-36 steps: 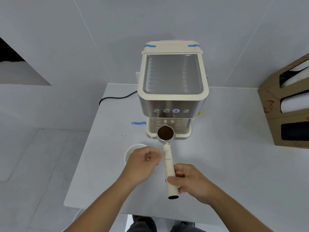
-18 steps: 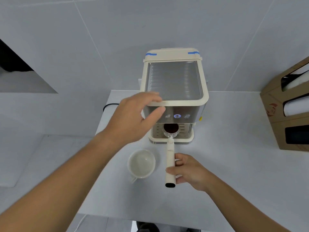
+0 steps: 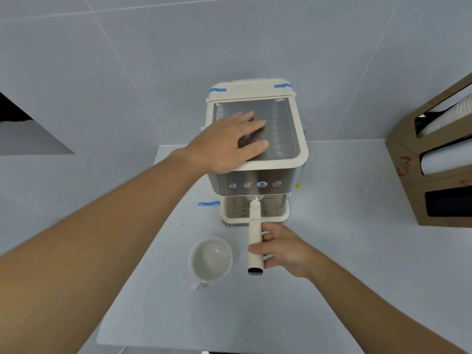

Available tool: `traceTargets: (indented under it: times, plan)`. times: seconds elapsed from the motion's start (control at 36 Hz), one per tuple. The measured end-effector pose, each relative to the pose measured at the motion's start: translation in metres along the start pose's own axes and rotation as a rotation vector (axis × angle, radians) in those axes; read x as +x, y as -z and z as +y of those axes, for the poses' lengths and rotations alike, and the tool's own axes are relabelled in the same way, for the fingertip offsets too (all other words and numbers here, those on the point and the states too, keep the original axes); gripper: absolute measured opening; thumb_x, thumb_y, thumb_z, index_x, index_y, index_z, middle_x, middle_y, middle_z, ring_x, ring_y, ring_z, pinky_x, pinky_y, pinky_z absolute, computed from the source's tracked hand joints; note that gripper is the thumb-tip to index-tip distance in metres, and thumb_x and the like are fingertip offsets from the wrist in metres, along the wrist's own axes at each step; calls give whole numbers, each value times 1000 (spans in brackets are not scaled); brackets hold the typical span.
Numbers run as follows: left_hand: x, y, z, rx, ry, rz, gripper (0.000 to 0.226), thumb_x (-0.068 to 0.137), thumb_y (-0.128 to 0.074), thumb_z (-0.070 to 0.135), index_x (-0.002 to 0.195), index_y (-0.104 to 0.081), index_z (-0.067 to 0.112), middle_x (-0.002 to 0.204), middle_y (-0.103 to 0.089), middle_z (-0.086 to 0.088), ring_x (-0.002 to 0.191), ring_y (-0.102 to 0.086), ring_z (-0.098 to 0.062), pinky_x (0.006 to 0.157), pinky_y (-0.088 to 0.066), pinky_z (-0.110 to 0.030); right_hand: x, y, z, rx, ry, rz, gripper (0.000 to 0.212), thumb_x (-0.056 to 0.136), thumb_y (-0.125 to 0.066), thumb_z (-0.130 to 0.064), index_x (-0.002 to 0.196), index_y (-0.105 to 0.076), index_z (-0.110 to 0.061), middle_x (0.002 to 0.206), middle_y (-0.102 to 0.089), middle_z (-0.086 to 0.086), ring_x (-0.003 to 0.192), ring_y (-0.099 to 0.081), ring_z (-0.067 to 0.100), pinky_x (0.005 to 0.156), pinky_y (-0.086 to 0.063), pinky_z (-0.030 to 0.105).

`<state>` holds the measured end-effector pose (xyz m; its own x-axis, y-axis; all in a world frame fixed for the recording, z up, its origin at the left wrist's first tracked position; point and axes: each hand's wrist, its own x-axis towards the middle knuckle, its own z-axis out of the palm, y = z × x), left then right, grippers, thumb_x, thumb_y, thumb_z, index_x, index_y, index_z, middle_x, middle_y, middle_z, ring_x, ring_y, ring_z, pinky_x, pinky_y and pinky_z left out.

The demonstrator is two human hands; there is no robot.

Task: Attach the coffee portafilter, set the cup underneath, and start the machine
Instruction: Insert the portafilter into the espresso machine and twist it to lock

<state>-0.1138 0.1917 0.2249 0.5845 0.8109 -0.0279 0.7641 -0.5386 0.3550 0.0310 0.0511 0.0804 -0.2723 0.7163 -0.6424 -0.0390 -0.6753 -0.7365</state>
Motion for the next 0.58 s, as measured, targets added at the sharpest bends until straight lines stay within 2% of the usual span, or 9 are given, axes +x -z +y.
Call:
traceTargets:
  times: [0.08, 0.42, 0.58]
  plan:
    - [5, -6, -7, 75, 7, 14, 65, 91, -38, 63, 149, -33, 36, 163, -22, 3, 150, -17, -17, 121, -12, -39, 2, 0, -3, 2, 6, -2, 42, 82, -73, 1, 120, -58, -7, 106, -65, 15, 85, -71, 24, 74, -61, 41]
    - [8, -13, -13, 59, 6, 64, 70, 83, -35, 70, 147, -34, 42, 162, -24, 8, 150, -16, -11, 122, -11, -40, 10, -3, -14, 25, 60, 2, 37, 83, -70, 3, 118, -61, -7, 99, -66, 13, 80, -70, 21, 65, -60, 35]
    - [9, -13, -13, 52, 7, 83, 69, 82, -37, 70, 146, -36, 42, 161, -27, 8, 149, -18, -11, 121, -14, -41, 15, -2, -20, 78, 94, -10, 34, 83, -70, 4, 114, -64, -11, 104, -68, 16, 84, -70, 24, 68, -60, 37]
